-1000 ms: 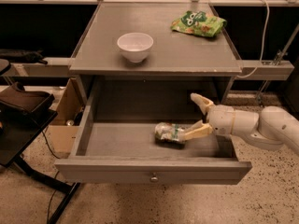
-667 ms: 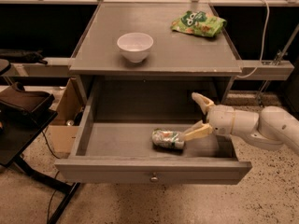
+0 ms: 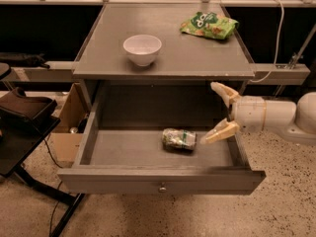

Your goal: Place 7up can into top drawer

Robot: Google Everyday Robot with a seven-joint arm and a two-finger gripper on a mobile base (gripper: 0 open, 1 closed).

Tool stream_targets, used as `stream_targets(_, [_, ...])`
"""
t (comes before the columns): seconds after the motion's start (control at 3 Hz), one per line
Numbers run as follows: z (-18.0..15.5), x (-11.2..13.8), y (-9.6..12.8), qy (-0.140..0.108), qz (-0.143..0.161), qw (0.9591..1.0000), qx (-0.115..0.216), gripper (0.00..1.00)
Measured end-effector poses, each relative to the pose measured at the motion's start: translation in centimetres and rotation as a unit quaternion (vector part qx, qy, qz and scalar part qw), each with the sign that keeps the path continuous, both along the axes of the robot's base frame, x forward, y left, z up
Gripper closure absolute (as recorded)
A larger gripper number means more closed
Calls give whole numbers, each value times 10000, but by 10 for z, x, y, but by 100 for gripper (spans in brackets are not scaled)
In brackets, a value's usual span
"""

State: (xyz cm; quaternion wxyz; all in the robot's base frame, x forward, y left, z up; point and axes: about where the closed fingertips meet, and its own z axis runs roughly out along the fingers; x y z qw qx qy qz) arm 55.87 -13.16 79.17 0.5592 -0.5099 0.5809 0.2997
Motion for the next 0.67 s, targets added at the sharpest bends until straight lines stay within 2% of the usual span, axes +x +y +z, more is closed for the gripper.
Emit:
stream_targets(0.33, [99,-45,-49,-722,222,9904,-1155,0])
stream_targets(0.67, [153,-72,-80,-1062,81,9724,-2075,0])
